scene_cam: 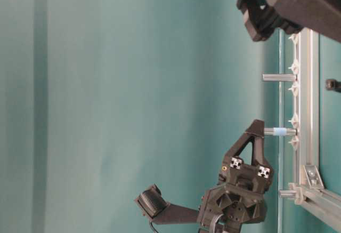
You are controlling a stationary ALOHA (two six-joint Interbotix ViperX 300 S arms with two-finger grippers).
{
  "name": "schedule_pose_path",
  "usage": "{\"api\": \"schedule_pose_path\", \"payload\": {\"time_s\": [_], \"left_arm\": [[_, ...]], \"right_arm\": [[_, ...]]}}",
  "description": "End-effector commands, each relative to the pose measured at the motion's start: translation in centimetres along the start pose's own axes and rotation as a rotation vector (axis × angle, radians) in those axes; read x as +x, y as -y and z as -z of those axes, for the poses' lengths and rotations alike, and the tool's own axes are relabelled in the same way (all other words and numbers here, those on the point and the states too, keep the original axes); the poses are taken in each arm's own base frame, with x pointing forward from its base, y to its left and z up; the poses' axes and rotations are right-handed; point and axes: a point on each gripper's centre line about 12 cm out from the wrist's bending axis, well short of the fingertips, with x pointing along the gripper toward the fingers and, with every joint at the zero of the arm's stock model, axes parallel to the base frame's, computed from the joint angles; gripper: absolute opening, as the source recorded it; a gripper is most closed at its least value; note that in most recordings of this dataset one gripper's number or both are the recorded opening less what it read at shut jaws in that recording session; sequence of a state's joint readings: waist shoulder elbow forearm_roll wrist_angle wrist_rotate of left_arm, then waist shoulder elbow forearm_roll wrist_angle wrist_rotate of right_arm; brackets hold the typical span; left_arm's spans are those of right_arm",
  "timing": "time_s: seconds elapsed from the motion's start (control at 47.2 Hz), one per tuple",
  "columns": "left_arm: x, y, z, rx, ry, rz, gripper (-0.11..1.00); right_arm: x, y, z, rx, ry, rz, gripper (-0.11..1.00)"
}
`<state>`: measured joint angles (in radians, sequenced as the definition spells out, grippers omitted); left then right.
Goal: Insert the wire through the string loop located in the center.
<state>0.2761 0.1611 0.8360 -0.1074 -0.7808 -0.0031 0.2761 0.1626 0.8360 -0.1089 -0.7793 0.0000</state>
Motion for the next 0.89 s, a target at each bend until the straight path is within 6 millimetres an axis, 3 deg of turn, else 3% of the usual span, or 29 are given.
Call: {"api": "schedule_pose_path", "payload": {"time_s": [0.0,0.042,0.106,0.148,0.868], "left_arm": [[-0.2,1.0,-2.2,0.034,0.027,0.044,0.15],[-0.3,1.0,-2.4,0.037,0.002,0.044,0.13],[-0.6,1.1,-2.7,0.037,-0.039,0.046,0.01],[-0.7,1.1,-3.0,0.037,-0.061,0.047,0.00],[-2.1,2.8,-2.9,0.049,-0.166,0.092,0.00]], "right_arm": [[0.3,0.2,-1.0,0.006,0.032,0.004,0.19],[0.3,0.2,-0.8,0.006,0.021,0.004,0.17],[0.3,0.2,-0.5,0.005,0.006,0.003,0.05],[0.3,0.2,-0.6,0.006,0.001,0.004,0.00],[1.3,0.5,-0.8,0.006,-0.073,0.008,0.00]]}}
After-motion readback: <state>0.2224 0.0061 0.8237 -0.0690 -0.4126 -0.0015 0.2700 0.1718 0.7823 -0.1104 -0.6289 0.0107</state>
